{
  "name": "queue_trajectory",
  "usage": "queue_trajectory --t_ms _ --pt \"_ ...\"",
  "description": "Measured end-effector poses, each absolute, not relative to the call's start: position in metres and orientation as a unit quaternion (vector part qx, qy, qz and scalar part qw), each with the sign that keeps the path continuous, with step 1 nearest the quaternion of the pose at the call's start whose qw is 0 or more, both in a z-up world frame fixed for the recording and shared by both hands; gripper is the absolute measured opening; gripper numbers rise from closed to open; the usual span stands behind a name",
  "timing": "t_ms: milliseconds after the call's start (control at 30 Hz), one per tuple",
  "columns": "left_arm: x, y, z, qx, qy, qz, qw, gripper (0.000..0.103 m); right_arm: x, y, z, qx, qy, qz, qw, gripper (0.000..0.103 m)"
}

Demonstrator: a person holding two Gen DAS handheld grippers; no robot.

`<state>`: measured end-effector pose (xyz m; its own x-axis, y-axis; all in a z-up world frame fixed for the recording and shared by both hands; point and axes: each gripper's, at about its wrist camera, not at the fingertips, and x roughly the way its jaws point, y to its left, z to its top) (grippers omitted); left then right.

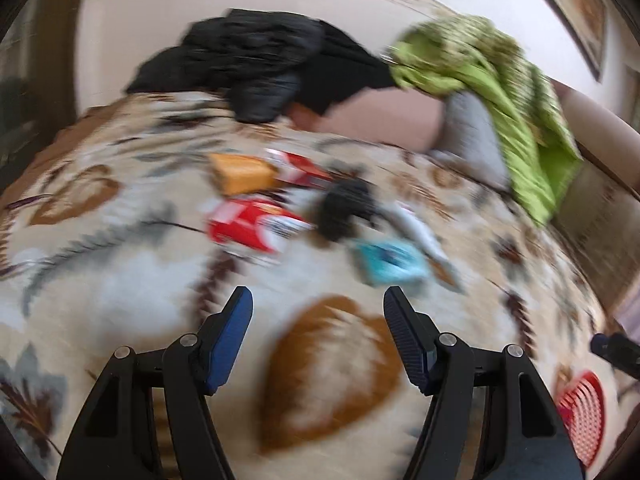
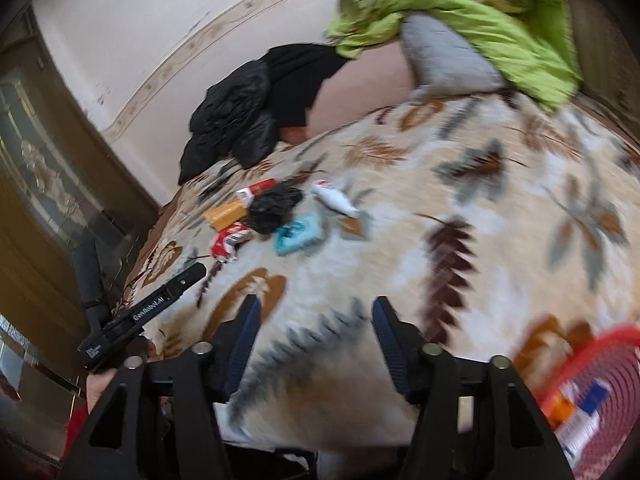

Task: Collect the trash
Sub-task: 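Move both open grippers back over the trash on the bed, then grasp the black plastic bag with the right gripper while the left gripper grasps the red-and-white tissue pack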

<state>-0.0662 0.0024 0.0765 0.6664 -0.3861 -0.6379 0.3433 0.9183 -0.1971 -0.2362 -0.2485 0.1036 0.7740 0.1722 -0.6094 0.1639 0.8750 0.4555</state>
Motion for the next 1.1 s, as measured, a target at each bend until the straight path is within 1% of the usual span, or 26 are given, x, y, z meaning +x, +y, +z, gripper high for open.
queue_trajectory --t_ms 100,267,400,533,600,700,767,867,1100 --pt "-0.041 0.024 0.069 -0.046 0.367 -0.166 0.914 0.067 -0.184 -0.233 0.107 0.247 0.341 0.021 0.907 0.074" --pt "-0.015 0.042 0.060 -0.067 0.379 -0.151 0.911 0.067 -0.090 -0.212 0.099 0.244 0.358 0.033 0.900 0.075" --pt "-0.001 0.046 0.056 -0.080 0.389 -0.149 0.906 0.067 -0.020 -0.207 0.077 0.273 0.378 0.019 0.884 0.075" --pt "0.007 0.055 0.049 -0.108 0.402 -0.141 0.898 0.067 0.028 -0.210 0.047 0.311 0.408 -0.013 0.858 0.073" --pt "0.010 0.057 0.047 -0.117 0.406 -0.137 0.896 0.067 0.043 -0.212 0.034 0.314 0.419 -0.026 0.852 0.067" --pt "0.014 0.055 0.046 -0.121 0.407 -0.137 0.895 0.068 0.052 -0.215 0.025 0.332 0.412 0.004 0.849 0.049" --pt "0.018 0.052 0.046 -0.118 0.405 -0.140 0.896 0.072 0.050 -0.213 0.030 0.325 0.406 0.013 0.854 0.027" --pt "0.025 0.045 0.045 -0.115 0.405 -0.144 0.896 0.073 0.034 -0.211 0.043 0.320 0.387 0.028 0.864 0.023" --pt "0.057 0.036 0.025 -0.147 0.441 -0.151 0.872 0.074 -0.036 -0.218 0.066 0.345 0.344 0.065 0.871 0.022"
